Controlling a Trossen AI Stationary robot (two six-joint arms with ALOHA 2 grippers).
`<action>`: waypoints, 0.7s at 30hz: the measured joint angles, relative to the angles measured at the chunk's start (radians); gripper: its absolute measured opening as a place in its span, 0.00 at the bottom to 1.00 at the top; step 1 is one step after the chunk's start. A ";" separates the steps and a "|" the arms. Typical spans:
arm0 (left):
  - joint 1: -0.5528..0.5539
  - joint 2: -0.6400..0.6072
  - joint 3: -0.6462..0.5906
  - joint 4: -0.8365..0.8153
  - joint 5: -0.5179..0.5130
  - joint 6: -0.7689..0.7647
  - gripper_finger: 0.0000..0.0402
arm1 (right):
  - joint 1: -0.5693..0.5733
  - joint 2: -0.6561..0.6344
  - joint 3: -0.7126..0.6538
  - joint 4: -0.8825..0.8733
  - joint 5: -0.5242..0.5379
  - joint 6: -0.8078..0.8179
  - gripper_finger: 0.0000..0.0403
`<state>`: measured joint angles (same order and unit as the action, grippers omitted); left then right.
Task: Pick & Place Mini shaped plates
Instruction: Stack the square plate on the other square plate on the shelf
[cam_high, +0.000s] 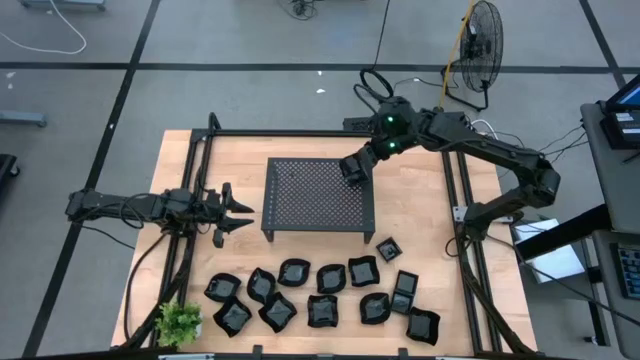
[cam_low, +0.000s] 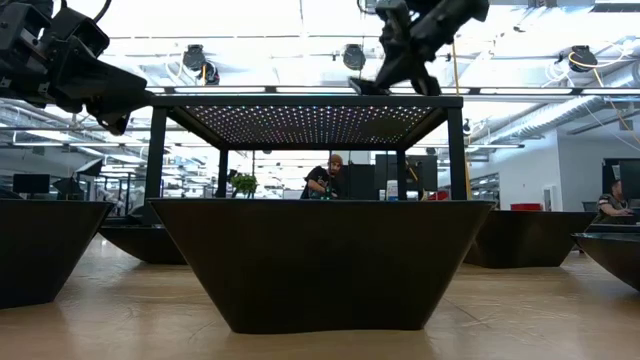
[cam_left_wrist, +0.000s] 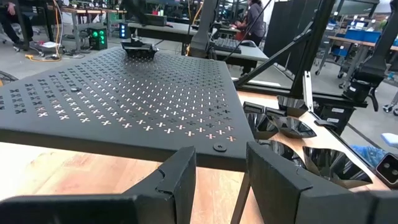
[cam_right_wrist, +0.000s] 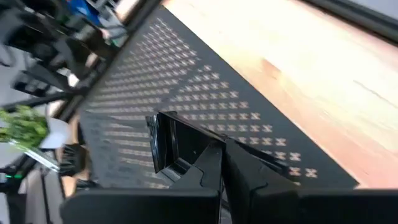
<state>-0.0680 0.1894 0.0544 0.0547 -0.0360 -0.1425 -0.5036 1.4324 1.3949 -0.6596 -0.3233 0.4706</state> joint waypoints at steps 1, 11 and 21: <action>0.000 0.000 0.000 0.001 0.000 0.000 0.36 | -0.005 0.006 0.000 -0.016 -0.002 -0.012 0.00; 0.000 0.000 0.000 0.001 0.000 0.000 0.36 | -0.014 0.021 0.000 -0.052 -0.044 -0.137 0.00; 0.000 0.000 0.000 0.001 0.000 0.000 0.36 | -0.014 0.021 0.000 -0.078 0.061 -0.196 0.00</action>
<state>-0.0678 0.1894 0.0544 0.0555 -0.0360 -0.1425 -0.5179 1.4536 1.3949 -0.7376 -0.2626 0.2749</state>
